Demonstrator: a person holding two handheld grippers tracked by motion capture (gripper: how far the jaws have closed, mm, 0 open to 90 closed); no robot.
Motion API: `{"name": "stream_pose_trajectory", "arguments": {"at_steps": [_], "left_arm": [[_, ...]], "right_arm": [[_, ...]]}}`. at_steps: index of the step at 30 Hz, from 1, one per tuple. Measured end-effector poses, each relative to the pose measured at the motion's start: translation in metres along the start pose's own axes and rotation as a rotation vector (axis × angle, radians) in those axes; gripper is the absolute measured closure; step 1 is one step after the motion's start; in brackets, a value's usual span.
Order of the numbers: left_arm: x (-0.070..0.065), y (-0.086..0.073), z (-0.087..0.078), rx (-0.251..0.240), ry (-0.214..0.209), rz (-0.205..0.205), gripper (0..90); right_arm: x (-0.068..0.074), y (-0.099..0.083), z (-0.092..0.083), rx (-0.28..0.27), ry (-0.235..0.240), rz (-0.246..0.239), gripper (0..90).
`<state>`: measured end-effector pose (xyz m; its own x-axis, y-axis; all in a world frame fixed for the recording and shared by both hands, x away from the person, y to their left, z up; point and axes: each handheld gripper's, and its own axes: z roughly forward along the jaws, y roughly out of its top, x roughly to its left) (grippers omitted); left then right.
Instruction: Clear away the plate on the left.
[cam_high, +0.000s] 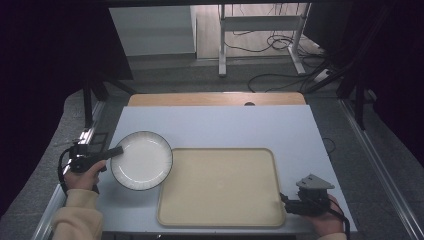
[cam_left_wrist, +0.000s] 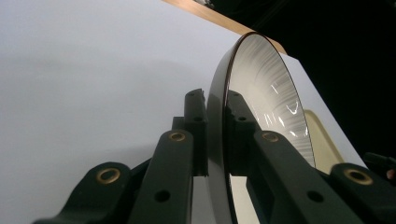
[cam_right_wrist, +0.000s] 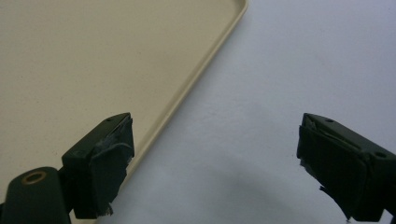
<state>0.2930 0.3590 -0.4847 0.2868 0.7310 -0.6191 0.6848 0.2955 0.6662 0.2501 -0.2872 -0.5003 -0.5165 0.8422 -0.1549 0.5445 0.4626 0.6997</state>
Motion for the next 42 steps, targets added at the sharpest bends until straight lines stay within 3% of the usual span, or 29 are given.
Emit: {"name": "stream_pose_trajectory", "arguments": {"at_steps": [9,19,23,32,36,42], "left_arm": [[-0.016,-0.005,0.018,0.006,-0.073,-0.002,82.2],[-0.04,-0.007,0.034,0.019,-0.11,0.043,82.1],[-0.049,-0.008,0.04,0.038,-0.143,0.047,82.0],[-0.058,-0.012,0.05,0.064,-0.147,0.067,81.8],[-0.064,-0.014,0.053,0.052,-0.14,0.083,81.6],[-0.077,-0.017,0.064,0.074,-0.187,0.094,81.7]], "right_arm": [[0.0,0.0,-0.001,-0.007,0.012,0.002,11.5],[0.0,0.0,0.0,0.001,0.008,0.009,11.4],[-0.001,0.0,0.0,0.001,0.007,0.009,11.5],[-0.001,0.0,0.0,0.003,0.006,0.008,11.5],[0.0,0.0,0.001,0.005,0.006,0.007,11.5],[0.0,0.0,0.002,0.005,0.005,0.007,11.6]]}}
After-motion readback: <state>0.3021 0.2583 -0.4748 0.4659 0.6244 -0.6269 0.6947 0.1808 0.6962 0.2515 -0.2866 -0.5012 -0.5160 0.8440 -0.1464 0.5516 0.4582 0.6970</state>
